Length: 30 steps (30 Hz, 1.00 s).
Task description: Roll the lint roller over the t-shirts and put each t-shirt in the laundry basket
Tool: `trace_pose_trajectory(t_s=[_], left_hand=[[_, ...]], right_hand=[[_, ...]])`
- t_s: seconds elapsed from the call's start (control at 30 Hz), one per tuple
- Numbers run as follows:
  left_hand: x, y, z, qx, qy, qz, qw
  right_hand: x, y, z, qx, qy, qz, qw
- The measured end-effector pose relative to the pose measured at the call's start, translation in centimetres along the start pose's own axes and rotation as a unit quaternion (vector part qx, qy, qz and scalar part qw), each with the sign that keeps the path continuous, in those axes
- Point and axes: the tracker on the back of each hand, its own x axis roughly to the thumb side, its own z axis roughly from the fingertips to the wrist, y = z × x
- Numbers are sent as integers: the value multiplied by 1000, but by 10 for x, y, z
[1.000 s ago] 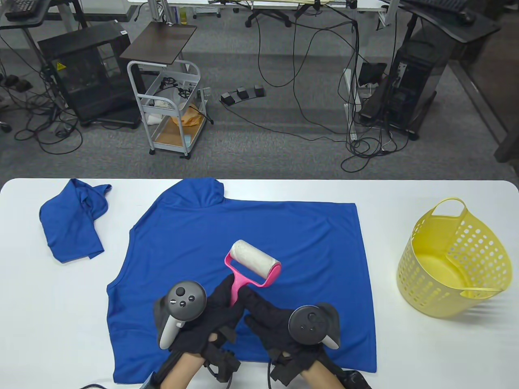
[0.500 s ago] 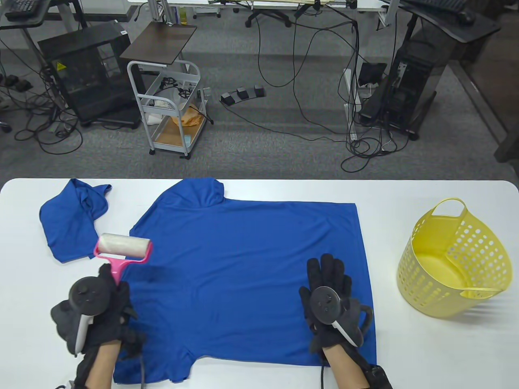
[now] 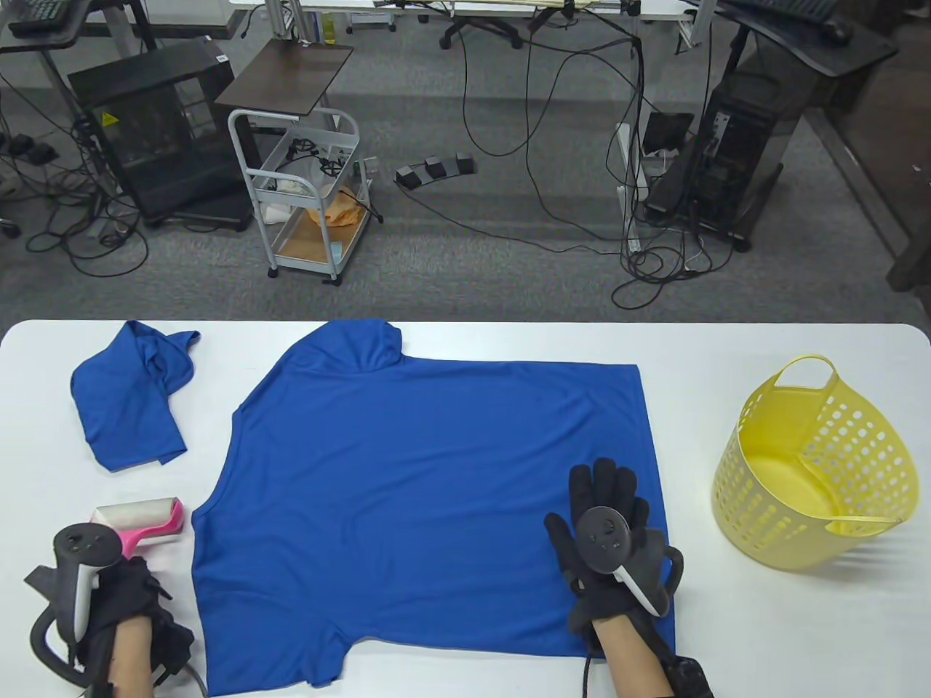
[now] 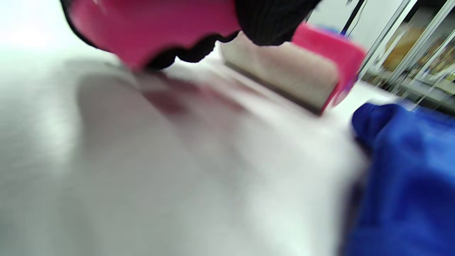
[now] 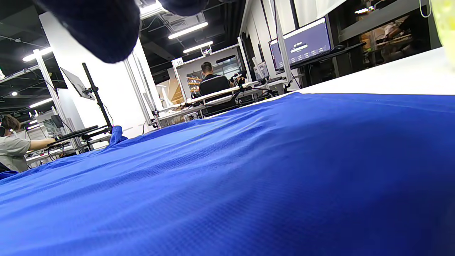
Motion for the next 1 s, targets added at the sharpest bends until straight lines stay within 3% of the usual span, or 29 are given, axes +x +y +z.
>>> trace_pose_trajectory(t_s=[0.2,0.3,0.47,0.57,0.7,0.8,0.9,1.0], left_hand=[[9,1,3,1,4,-85,996],[23,6,18,49,-46,-114,991],[64,8,65,116,-191,-111,968],[93,-2,98,141,-316,-88,934],[128,-26,135,158,-408,-56,897],[148,-47,151,166,-441,-55,880],[162,-67,161,145,-451,-86,876],[164,-73,167,174,-456,-103,867]], right_hand=[[2,-1,2,-4,-18,-33,999],[6,-3,4,-14,-29,-38,999],[13,-1,6,-17,-38,-31,999],[16,-2,8,-26,-46,-30,998],[19,1,9,-25,-46,-19,998],[20,2,7,-6,-29,-18,999],[24,7,4,9,-31,-14,999],[34,13,-1,54,-27,8,998]])
